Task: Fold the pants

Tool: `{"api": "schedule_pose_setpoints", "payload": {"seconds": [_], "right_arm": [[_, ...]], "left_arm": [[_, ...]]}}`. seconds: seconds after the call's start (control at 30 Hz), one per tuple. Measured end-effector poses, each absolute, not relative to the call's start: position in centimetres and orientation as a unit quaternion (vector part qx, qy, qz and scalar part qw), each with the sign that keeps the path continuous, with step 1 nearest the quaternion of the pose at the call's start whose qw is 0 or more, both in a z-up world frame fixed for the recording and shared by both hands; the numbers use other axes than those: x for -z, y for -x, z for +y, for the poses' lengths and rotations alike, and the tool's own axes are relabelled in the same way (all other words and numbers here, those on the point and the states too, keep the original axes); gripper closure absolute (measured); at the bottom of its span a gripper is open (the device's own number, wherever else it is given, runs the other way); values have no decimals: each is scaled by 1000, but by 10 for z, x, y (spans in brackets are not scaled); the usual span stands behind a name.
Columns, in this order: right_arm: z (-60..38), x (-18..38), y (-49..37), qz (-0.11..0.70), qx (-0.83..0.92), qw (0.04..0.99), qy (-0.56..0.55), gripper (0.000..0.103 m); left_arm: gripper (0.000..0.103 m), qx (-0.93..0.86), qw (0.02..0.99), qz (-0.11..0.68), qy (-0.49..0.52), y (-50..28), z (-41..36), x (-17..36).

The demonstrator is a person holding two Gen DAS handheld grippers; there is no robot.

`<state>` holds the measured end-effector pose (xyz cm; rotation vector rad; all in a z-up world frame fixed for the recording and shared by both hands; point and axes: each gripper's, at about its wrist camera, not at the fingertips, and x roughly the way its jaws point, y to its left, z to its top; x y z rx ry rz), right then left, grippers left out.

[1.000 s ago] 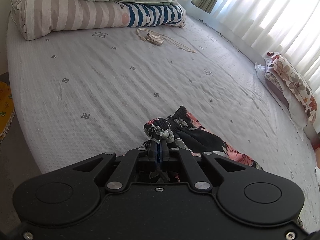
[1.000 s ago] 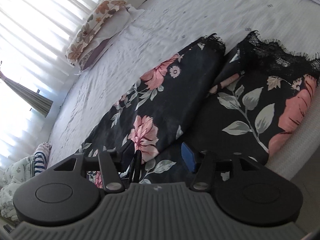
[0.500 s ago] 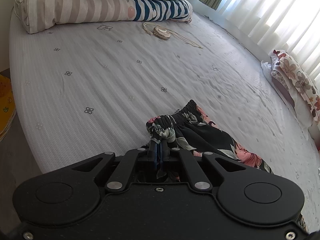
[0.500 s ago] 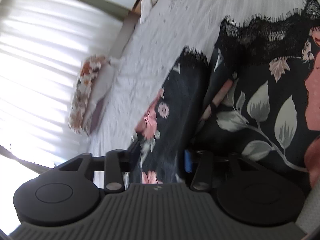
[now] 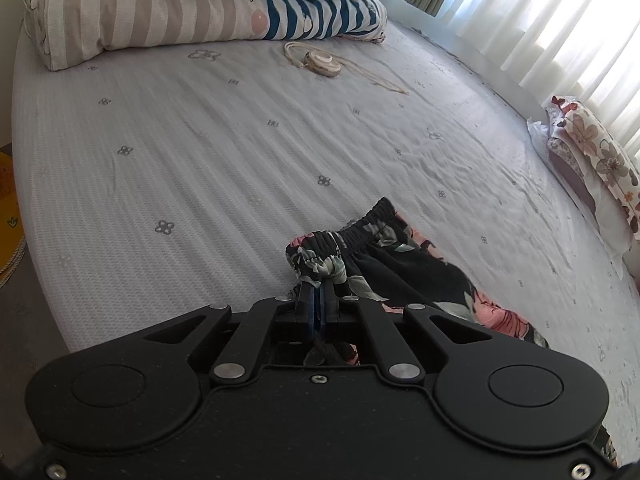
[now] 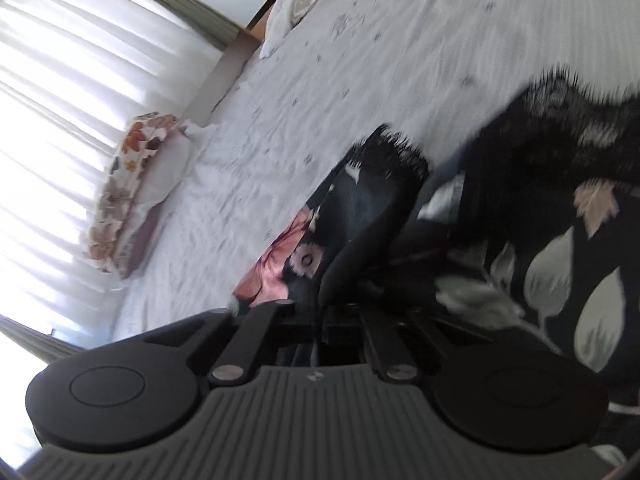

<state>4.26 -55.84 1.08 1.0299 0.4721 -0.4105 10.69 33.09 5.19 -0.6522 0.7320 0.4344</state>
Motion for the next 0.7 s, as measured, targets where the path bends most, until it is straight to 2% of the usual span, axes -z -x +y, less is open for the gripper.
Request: {"api": "schedule_pose_setpoints", "payload": {"seconds": [0.2,0.4,0.53,0.7], "right_arm": [[-558,-52,1,181,219,864,-416,100],[-562,-67,59,171,246,876,-378,100],[-560,-57,75,199,265,881,-338,100],[-567,-28,89,230,286,859,-357,100]], "left_arm": [[101,-172,871,325,326,-94,333,-78],[101,-144,889,316,300,-69,327,-98],[101,-157,884,336,283,-58,323,-83],[101,-197,867,374,265,-55,323,-44]]}}
